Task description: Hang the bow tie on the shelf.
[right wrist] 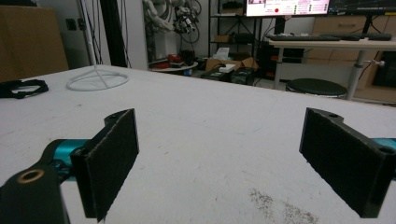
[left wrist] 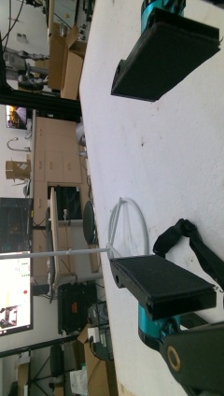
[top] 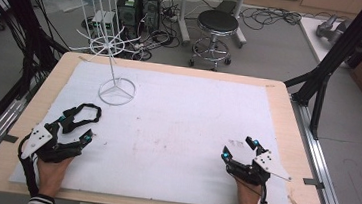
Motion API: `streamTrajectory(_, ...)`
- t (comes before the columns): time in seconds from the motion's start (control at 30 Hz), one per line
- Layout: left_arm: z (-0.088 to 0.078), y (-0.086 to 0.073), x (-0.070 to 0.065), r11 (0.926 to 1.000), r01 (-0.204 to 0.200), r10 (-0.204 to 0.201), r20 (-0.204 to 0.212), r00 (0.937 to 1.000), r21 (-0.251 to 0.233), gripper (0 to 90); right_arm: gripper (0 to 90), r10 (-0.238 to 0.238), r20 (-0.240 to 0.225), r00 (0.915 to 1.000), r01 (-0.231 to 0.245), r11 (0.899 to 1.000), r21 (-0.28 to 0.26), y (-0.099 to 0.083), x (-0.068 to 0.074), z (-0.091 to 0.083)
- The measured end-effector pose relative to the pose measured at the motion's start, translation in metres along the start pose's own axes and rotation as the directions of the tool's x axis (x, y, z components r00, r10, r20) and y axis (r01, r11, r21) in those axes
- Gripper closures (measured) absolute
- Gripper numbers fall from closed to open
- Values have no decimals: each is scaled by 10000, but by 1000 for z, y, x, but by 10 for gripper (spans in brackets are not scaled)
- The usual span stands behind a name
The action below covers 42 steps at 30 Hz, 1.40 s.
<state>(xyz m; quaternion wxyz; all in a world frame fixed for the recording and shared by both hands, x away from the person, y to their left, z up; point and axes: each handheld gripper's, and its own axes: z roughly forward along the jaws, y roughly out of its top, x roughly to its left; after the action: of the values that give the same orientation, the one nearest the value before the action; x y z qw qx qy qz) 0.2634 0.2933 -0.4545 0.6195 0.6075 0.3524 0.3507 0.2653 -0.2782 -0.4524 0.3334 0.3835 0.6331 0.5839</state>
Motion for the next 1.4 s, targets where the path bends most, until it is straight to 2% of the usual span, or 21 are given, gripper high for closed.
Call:
streamTrajectory(0.47, 0, 0, 1, 10000, 56, -56, 1, 10000, 1, 154, 108, -119, 8, 9999, 119, 9999, 17, 0, 0, 1)
streamTrajectory(0.67, 0, 0, 2, 9999, 115, -115, 129, 9999, -12, 152, 109, -139, 1, 9999, 139, 9999, 32, 0, 1, 1)
streamTrajectory(0.77, 0, 0, 3, 9997, 230, -230, 104, 9997, -6, 151, 109, -144, 5, 9999, 144, 9999, 36, 0, 1, 1)
streamTrajectory(0.93, 0, 1, 7, 9978, 658, -658, 343, 9972, 14, 151, 108, -172, 9, 9999, 172, 9998, 24, 0, 1, 0)
streamTrajectory(1.03, 0, 1, 8, 9974, 727, -727, 386, 9966, -2, 151, 108, -153, -5, 9999, 153, 9999, 23, 0, 1, 0)
streamTrajectory(1.27, 0, 5, 8, 9993, 337, -343, 332, 9989, 190, 151, 108, -167, 14, 9999, 167, 9999, 28, 0, 1, 0)
streamTrajectory(1.4, -1, 8, 12, 9991, 411, -415, 381, 9984, 112, 151, 108, -121, -16, 9999, 121, 9999, 31, 0, 1, 0)
